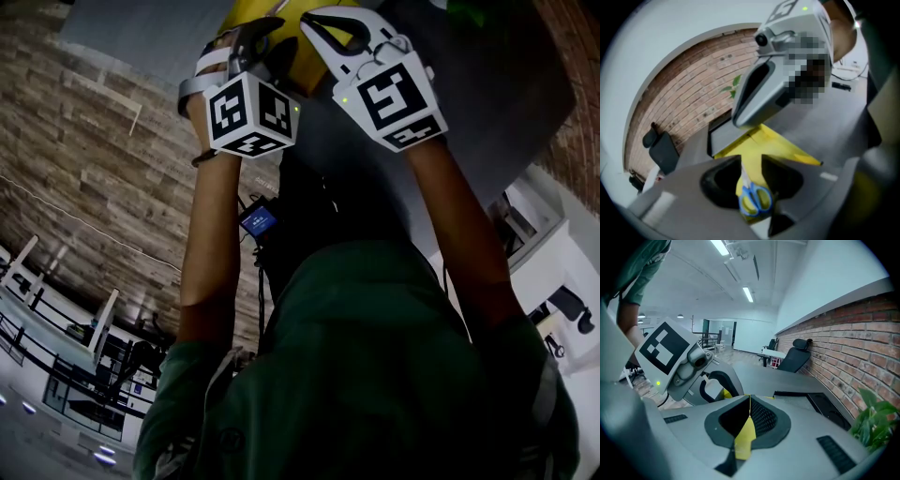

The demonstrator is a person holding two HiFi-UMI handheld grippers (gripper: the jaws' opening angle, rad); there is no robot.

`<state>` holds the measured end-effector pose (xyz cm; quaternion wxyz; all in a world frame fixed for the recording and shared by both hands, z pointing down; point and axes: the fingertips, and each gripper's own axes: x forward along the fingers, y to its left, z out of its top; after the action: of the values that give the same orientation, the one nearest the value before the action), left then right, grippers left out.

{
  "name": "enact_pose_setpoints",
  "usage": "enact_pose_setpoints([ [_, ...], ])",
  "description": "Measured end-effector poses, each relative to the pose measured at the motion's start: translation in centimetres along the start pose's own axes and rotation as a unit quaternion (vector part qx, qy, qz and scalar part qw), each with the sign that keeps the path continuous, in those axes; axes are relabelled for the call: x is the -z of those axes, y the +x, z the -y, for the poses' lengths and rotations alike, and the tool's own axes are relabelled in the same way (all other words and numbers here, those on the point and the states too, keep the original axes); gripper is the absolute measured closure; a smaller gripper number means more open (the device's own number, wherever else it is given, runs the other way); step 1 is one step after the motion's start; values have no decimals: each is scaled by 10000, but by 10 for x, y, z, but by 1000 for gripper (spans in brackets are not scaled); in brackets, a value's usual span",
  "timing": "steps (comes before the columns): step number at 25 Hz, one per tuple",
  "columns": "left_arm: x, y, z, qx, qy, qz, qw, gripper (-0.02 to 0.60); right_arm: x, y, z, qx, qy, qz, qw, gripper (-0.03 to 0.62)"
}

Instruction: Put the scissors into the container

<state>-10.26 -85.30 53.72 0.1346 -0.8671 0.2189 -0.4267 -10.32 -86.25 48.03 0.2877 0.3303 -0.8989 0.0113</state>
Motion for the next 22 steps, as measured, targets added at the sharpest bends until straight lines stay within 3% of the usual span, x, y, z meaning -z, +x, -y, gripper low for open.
enact_pose_setpoints([
  [11,-31,-46,-22,-501,129,192,9985,456,-33,-27,-2,138,-317,213,9992,586],
  [17,-55,-86,-34,-869,181,478,9949,578,-55,-49,-7,261,-582,330,9974,588],
  [22,-72,-116,-35,-1098,175,631,9918,578,-71,-72,-13,344,-635,536,9959,588],
])
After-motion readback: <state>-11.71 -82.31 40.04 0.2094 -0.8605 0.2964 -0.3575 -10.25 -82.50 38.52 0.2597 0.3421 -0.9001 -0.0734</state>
